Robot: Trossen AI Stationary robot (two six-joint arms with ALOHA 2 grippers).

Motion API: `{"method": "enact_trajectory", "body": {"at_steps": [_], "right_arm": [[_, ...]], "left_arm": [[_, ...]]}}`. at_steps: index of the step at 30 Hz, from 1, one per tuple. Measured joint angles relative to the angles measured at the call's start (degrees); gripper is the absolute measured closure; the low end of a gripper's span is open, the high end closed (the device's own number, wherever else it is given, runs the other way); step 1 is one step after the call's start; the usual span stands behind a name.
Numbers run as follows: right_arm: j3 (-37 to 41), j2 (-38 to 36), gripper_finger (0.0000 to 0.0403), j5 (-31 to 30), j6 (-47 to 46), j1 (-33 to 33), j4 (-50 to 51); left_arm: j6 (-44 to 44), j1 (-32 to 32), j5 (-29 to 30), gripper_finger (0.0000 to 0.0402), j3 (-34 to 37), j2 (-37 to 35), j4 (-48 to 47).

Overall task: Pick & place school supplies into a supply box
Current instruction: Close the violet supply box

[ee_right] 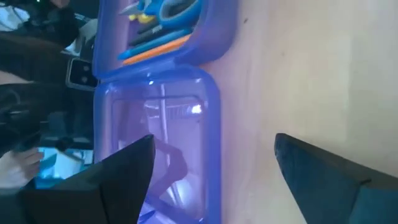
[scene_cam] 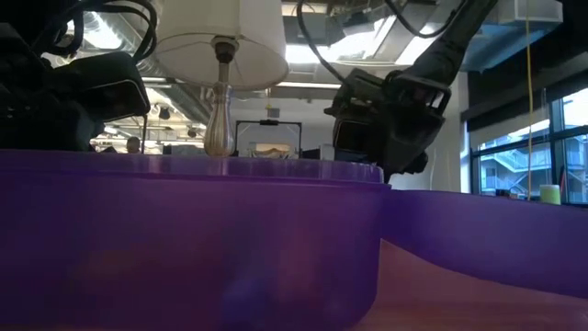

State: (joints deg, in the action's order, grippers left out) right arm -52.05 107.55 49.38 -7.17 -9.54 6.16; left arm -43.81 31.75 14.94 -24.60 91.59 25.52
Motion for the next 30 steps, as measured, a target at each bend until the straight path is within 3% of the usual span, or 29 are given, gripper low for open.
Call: {"method": "enact_trajectory", "body": {"at_steps": [6, 10, 16, 30], "right_arm": [[-0.05, 1.82, 0.0069, 0.23, -3.13, 0.01, -4.45], [-0.32, 4.09, 0.0069, 4.69, -4.34, 0.15, -6.73], [-0.26, 4.55, 0.0069, 5.89, -4.36, 0.47, -7.81], [-0.79, 4.72, 0.0069, 2.14, -4.39, 7.11, -8.67]], "left_arm": [[-0.01, 0.01, 0.0, 0.0313, 0.0, 0.0, 0.0], [-0.01, 0.01, 0.0, 0.0313, 0.0, 0.0, -0.01], [-0.01, 0.0, 0.04, 0.0313, 0.0, 0.0, -0.01], [-0.01, 0.02, 0.17, 0.0313, 0.0, 0.0, -0.02]]}}
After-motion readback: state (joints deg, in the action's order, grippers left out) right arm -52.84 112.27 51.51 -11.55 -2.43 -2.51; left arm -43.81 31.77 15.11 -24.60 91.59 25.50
